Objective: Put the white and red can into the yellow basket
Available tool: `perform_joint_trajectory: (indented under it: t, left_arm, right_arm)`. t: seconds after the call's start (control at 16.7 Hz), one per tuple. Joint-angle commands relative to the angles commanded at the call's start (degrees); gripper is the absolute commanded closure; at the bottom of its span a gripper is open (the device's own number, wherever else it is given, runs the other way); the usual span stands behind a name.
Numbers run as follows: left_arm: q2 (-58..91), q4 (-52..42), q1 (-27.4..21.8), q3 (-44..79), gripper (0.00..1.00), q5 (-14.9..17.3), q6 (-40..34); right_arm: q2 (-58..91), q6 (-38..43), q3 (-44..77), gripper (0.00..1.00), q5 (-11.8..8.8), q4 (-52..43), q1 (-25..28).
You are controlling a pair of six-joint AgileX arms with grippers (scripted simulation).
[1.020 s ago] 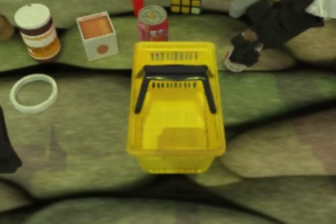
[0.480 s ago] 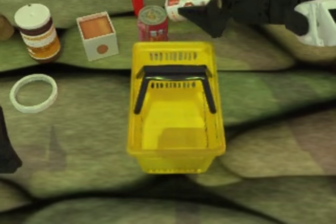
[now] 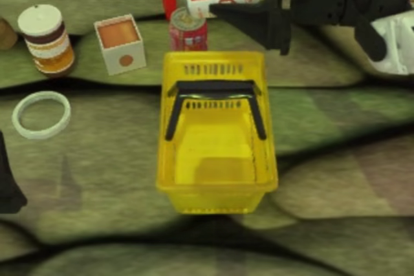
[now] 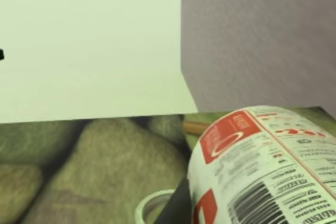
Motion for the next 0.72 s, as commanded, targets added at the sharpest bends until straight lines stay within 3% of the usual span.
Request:
perform_joint_trajectory:
  t: [0.42, 0.72]
  left_arm:
    - [0.0, 0.0, 0.0, 0.0, 0.00, 0.0, 0.0]
    - [0.0, 0.0, 0.0, 0.0, 0.00, 0.0, 0.0]
  right_arm:
    - [1.0, 0.2, -0.2, 1.00, -0.4, 1.3, -0.2]
    - [8.7, 0.0, -2.9, 1.00, -0.3, 12.1, 0.1]
